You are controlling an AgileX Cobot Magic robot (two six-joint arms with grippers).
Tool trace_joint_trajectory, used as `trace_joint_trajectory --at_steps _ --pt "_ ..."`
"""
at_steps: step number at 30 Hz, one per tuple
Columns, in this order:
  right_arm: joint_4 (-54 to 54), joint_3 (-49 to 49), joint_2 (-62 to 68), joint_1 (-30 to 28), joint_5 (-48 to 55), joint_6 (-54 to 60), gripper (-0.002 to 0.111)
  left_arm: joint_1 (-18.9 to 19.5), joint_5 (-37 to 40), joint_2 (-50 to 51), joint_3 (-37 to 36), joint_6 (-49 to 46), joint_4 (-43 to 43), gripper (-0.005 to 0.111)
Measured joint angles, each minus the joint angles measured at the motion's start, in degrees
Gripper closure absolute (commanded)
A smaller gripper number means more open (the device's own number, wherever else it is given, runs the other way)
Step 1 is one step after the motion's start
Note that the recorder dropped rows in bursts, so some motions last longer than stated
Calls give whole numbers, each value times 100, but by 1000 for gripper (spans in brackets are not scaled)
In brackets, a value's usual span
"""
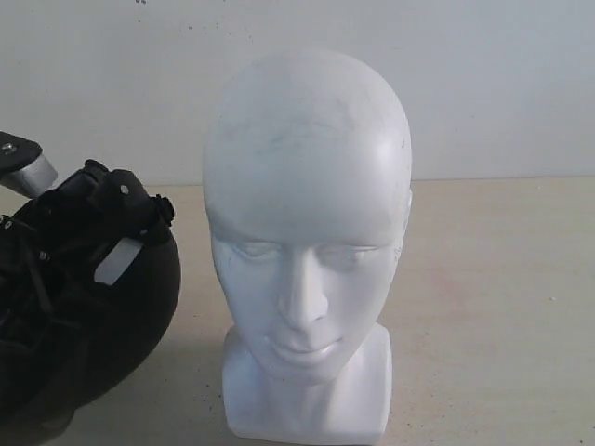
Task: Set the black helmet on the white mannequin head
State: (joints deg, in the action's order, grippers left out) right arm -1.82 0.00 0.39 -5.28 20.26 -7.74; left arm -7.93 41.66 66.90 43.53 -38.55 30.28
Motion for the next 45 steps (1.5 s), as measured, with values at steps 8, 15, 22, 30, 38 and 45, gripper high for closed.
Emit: trace_joint_trajectory --at_steps 8,15,22,30,38,45 --pt "0 0 0 0 0 0 108 0 -634 -982 -303 1451 -816 102" --pt "0 0 0 0 0 0 108 0 -1093 -2182 -644 2863 -1046 102" --pt "0 0 0 0 0 0 108 0 -1558 -3236 -671 4386 -1449 102" --pt "0 0 0 0 0 0 108 0 -1786 -3942 -671 5587 -1797 102" --pt "0 0 0 0 0 0 108 0 -1853 -4071 -671 5472 -1463 102" --pt "0 0 0 0 0 0 108 0 -2257 -4255 -696 7640 -2800 102"
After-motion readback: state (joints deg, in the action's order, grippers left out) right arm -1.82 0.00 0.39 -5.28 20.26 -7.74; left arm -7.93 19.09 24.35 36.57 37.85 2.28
